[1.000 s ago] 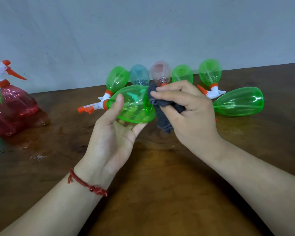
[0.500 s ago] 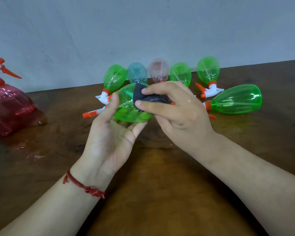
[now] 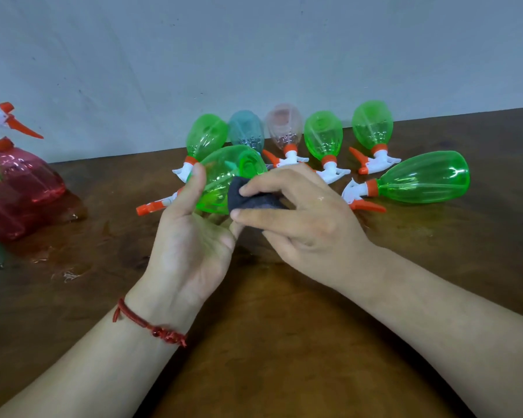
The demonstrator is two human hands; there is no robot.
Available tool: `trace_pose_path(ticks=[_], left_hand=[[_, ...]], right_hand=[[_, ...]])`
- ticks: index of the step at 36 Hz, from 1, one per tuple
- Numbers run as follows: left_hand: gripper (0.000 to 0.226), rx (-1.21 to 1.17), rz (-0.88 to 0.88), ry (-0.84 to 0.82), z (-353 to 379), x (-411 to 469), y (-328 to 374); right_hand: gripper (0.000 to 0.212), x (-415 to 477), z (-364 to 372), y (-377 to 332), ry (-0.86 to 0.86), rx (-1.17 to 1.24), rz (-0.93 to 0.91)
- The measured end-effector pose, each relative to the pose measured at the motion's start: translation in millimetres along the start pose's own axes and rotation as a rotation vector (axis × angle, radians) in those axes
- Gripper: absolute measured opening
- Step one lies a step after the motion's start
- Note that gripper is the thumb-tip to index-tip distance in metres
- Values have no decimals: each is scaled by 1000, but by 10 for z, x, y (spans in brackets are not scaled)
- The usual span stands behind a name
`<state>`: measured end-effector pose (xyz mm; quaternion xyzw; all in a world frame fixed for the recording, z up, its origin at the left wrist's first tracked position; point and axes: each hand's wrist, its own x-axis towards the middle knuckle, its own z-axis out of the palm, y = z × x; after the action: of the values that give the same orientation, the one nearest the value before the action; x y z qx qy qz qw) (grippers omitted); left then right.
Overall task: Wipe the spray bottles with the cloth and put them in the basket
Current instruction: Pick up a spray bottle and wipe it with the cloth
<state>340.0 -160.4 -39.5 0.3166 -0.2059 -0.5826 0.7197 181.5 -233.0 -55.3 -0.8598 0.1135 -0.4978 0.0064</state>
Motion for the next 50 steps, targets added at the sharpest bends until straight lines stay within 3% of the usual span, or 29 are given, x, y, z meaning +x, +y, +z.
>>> trace_pose_path(ticks=[4, 8, 15, 24, 31, 36, 40, 47, 50], left_hand=[[50, 42, -23, -49, 40, -36, -62], [51, 67, -80, -52, 49, -42, -106], [55, 37, -41, -26, 27, -21, -17], [56, 54, -4, -46, 39, -26, -1], [51, 104, 52, -91, 48, -35, 27], [51, 324, 79, -124, -7, -13, 55], [65, 293, 39, -142, -50, -25, 18], [69, 470, 96, -140, -110, 9, -67], [58, 567, 124, -182, -86, -16, -90]], right_hand=[[30, 66, -50, 67, 70, -62, 29], [37, 47, -112, 109, 153, 22, 200], [34, -10, -99, 148, 142, 131, 400], [25, -10, -89, 78, 97, 91, 180], [30, -39, -119, 160, 165, 61, 316], [34, -18, -177, 309, 228, 216, 503], [35, 0, -224, 299, 219, 372, 605], [34, -19, -198, 169, 158, 528, 559], [34, -61, -157, 141, 90, 451, 523]])
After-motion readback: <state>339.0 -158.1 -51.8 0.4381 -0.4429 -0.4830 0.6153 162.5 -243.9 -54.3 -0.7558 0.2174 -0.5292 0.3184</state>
